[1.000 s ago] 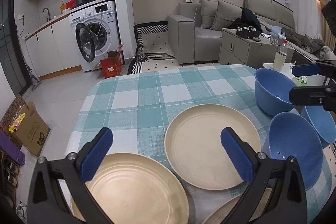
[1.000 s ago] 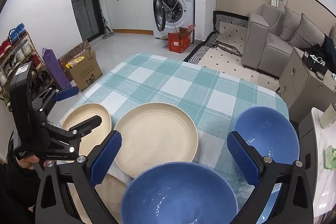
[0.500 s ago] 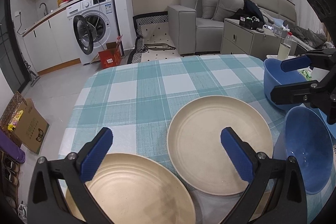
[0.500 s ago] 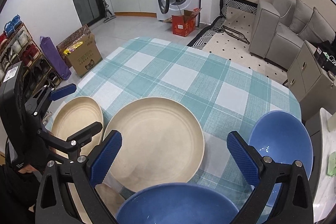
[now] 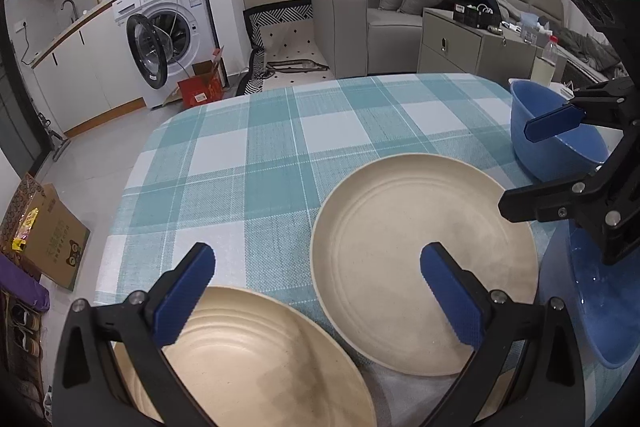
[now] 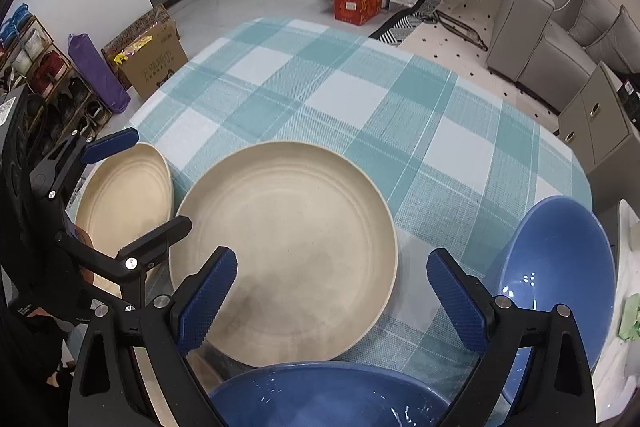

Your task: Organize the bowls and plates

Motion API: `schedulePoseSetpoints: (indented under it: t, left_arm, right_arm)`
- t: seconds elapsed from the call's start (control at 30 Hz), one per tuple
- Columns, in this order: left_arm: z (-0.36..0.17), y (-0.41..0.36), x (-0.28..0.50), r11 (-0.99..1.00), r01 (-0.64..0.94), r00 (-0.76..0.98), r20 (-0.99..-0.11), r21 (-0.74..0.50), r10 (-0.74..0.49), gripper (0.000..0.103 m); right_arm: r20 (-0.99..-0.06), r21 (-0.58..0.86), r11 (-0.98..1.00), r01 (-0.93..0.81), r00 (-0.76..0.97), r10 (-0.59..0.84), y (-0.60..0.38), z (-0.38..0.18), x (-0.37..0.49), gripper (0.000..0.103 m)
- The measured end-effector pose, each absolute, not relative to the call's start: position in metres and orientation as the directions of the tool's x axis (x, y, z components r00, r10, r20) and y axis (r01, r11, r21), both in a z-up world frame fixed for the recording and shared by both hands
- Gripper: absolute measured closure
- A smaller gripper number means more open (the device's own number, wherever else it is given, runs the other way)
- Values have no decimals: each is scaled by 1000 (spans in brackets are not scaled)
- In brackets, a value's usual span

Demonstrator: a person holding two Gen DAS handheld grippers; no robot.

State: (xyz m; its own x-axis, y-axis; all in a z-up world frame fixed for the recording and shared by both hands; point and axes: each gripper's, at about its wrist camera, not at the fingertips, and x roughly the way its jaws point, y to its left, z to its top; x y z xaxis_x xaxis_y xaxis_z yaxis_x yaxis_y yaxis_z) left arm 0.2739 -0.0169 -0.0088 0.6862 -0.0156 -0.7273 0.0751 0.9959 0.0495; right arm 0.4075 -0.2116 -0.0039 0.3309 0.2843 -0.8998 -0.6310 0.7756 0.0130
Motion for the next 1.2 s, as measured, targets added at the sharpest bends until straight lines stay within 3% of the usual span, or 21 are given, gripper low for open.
schedulePoseSetpoints:
  t: [0.37, 0.77, 0.83, 1.0, 1.2]
  left_arm:
    - [-31, -20, 289, 995, 72, 622, -783, 75, 14, 0]
    - [-42, -17, 295, 995, 104, 559, -827, 3, -56, 3]
    - [-44, -18, 296, 994, 112, 547, -835, -3, -64, 11]
    - [-45, -22, 296, 991, 134, 529, -845, -5, -76, 17]
    - [-47, -25, 296, 986, 161, 506, -853, -49, -125, 37]
  right_arm:
    - [-958, 12, 793, -609, 219, 182, -206, -41, 430, 6]
    - [-979, 11, 789, -614, 156, 135, -202, -56, 437, 7]
    - [-980, 9, 785, -619, 151, 130, -201, -57, 437, 8]
    - [-986, -5, 768, -641, 130, 102, -194, -62, 436, 8]
    - [-988, 23, 760, -649, 100, 115, -182, -67, 436, 12]
